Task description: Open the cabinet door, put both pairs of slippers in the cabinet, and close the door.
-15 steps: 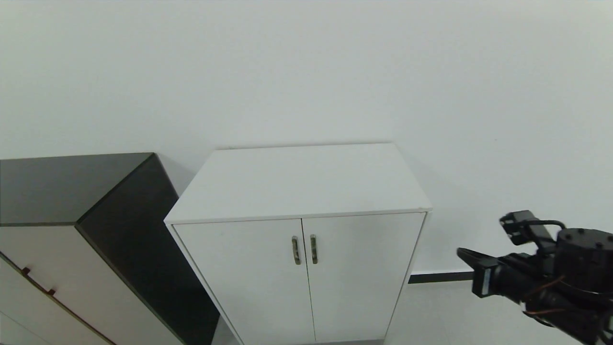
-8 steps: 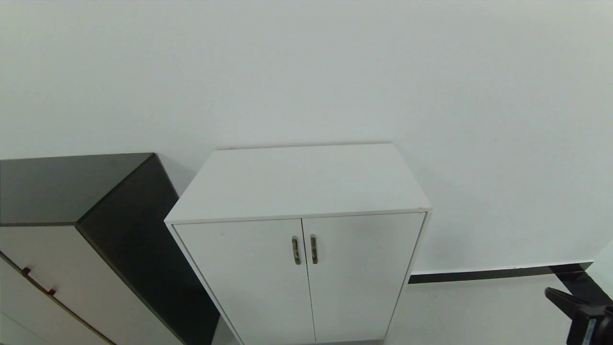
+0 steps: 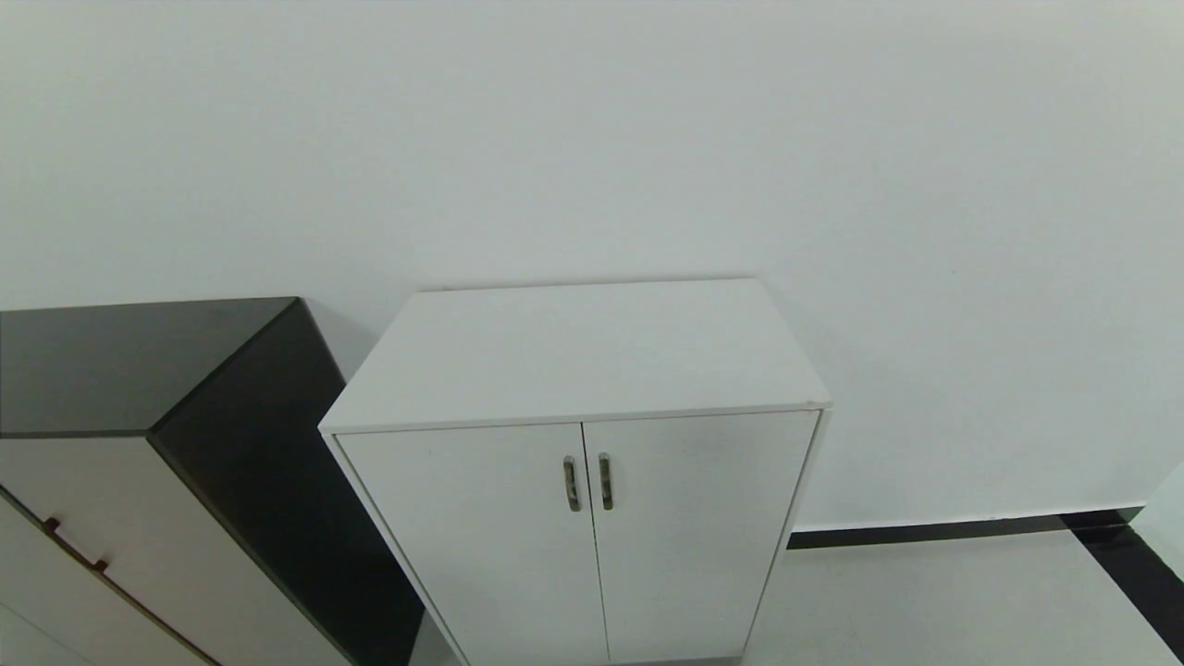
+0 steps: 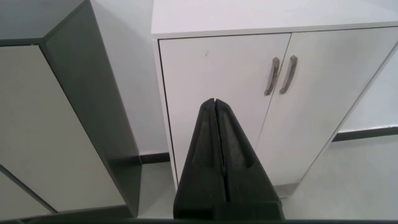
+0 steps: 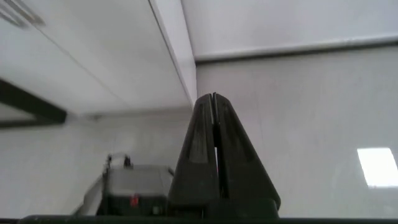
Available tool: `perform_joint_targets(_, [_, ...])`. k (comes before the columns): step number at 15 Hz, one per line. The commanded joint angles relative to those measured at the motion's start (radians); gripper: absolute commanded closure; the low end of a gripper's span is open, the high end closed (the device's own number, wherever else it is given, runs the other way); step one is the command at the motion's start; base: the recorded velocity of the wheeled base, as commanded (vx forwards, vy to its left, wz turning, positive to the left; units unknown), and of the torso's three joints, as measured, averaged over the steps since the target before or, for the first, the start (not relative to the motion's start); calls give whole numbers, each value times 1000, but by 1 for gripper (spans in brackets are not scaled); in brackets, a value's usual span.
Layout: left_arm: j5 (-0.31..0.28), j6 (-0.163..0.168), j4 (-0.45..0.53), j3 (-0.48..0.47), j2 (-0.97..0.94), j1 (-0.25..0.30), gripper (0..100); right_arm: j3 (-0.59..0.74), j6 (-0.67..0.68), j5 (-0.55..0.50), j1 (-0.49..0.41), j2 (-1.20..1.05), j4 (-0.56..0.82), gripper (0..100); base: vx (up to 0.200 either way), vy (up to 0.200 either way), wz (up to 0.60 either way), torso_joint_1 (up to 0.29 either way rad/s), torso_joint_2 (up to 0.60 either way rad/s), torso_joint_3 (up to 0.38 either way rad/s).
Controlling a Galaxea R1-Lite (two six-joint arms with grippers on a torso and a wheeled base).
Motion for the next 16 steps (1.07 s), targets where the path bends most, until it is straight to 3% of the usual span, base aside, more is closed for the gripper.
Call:
perform_joint_targets(1, [2,0,0,0,0,0,100,-34,-5,7,-2,-223,72,100,0,0,0,0,0,0])
perform_joint_targets(3, [5,-11,0,0,0,0,100,-31,-68,10,-2,-223,67,100,0,0,0,0,0,0])
perform_joint_targets(7, [16,-12,0,0,0,0,100,-28,-108,205,-2,-223,69,100,0,0,0,0,0,0])
perform_joint_targets(8, [16,-12,0,0,0,0,100,-30,-109,209,-2,-223,69,100,0,0,0,0,0,0])
perform_joint_targets(10, [16,-12,0,0,0,0,100,-16,-115,145,-2,-223,61,100,0,0,0,0,0,0])
perform_joint_targets(13, [14,-12,0,0,0,0,100,49,-126,17,-2,-223,-77,100,0,0,0,0,0,0])
perform_joint_targets(15, [14,-11,0,0,0,0,100,109,-83,31,-2,-223,-178,100,0,0,0,0,0,0])
perform_joint_targets(16, [14,-11,0,0,0,0,100,104,-61,37,-2,-224,-144,100,0,0,0,0,0,0])
